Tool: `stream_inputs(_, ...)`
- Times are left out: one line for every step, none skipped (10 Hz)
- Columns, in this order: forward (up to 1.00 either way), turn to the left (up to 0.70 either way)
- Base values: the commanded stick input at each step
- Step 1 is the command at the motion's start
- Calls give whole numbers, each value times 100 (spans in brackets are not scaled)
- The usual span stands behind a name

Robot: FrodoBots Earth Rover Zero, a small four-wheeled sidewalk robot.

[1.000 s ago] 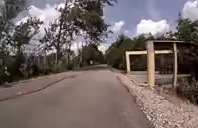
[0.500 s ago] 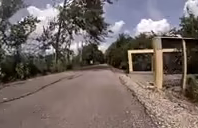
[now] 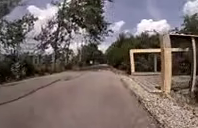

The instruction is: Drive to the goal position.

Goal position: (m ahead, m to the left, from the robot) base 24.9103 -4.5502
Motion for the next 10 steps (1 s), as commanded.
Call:
stream_inputs(70,0)
stream_inputs(70,0)
stream_inputs(70,0)
stream_inputs(70,0)
stream_inputs(70,0)
stream_inputs(70,0)
stream_inputs(70,0)
stream_inputs(70,0)
stream_inputs(70,0)
stream_inputs(70,0)
